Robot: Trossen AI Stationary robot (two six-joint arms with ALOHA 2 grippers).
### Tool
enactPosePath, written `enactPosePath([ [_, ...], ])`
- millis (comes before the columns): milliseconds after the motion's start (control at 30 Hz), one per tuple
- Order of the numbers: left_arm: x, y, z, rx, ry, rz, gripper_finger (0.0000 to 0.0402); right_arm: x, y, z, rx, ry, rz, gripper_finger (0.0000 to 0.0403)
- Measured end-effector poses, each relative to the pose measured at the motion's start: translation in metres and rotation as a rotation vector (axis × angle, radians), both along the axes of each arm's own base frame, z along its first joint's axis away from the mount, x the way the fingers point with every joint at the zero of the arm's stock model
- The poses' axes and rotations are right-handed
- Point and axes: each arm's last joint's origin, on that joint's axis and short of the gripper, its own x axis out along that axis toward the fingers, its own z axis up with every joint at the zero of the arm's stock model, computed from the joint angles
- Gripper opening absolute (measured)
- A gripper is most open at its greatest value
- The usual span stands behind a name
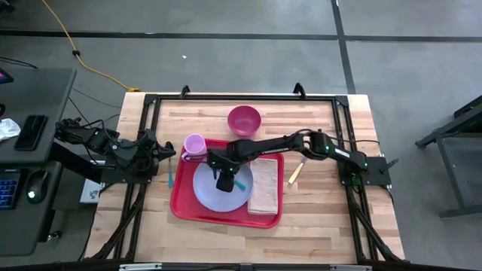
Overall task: Set up tray
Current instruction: Put the blue fork on top of the gray napkin
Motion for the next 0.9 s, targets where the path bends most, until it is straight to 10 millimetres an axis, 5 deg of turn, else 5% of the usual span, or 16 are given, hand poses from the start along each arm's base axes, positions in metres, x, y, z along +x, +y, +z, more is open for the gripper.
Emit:
enactPosePath([
  [433, 0.0, 0.0, 0.0, 0.01, 0.002, -0.004, 0.0021, 0.001, 0.001, -0.005, -0.117, 0.004, -0.019, 0.0119],
  [900, 0.0, 0.0, 0.0, 0.011, 0.001, -0.001, 0.0021, 0.002, 0.009, -0.005, -0.15, -0.008, -0.002, 0.0034],
])
